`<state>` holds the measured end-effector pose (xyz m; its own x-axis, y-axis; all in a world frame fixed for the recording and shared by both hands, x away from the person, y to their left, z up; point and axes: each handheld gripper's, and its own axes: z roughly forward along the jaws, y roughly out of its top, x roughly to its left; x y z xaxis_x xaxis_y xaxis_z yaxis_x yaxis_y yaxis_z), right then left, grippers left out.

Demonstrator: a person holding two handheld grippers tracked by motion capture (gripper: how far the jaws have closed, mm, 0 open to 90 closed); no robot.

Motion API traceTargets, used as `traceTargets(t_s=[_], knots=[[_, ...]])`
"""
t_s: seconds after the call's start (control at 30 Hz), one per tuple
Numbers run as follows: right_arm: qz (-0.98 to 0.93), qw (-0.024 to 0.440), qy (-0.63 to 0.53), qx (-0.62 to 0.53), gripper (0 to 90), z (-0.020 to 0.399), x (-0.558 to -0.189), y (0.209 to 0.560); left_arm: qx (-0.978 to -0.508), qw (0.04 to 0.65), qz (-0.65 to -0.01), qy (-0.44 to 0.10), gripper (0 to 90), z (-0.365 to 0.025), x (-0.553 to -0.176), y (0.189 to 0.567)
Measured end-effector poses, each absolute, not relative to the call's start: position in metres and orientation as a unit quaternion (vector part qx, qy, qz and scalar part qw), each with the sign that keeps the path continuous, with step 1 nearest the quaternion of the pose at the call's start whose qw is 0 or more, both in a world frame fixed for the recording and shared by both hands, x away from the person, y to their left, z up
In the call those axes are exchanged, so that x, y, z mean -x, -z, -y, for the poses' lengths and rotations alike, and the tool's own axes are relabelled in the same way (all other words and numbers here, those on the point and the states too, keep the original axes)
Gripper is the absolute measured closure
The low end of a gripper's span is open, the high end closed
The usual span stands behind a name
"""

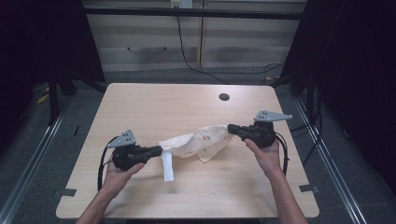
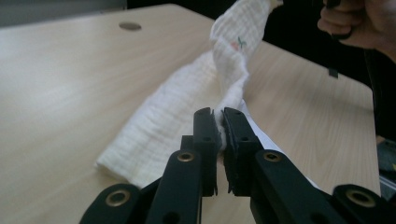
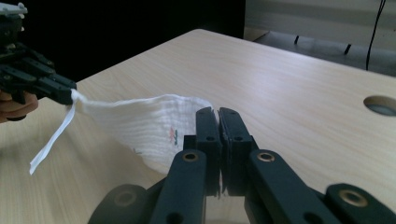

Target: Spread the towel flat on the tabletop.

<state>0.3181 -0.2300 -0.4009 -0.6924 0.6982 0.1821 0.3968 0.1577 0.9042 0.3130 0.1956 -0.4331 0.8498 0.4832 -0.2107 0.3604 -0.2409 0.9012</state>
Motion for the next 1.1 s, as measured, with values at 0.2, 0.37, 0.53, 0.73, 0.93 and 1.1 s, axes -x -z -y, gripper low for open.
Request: traceTargets(t_s=[0.2,0.37,0.53,0.73,0.93,1.1], knots=[[-0.746,0.163,-0.541,-0.352,87.7,0.229,-0.317,0.374,-0.756,0.587,-0.277,-0.080,84.5,-0.209,-0.325,0.405],[-0.737,0.176,-0.554,-0.345,87.7,0.233,-0.315,0.356,-0.740,0.603,-0.278,-0.105,84.5,-0.217,-0.328,0.378],[-0.732,0.188,-0.564,-0.333,87.7,0.233,-0.311,0.339,-0.720,0.627,-0.277,-0.112,84.5,-0.221,-0.328,0.364],[-0.734,0.197,-0.565,-0.322,87.7,0.232,-0.303,0.325,-0.710,0.640,-0.271,-0.113,84.5,-0.224,-0.324,0.353],[-0.725,0.211,-0.582,-0.301,87.7,0.231,-0.288,0.303,-0.697,0.661,-0.242,-0.138,84.5,-0.228,-0.312,0.319],[-0.728,0.218,-0.584,-0.286,87.7,0.227,-0.280,0.292,-0.690,0.667,-0.239,-0.147,84.5,-0.235,-0.307,0.311]])
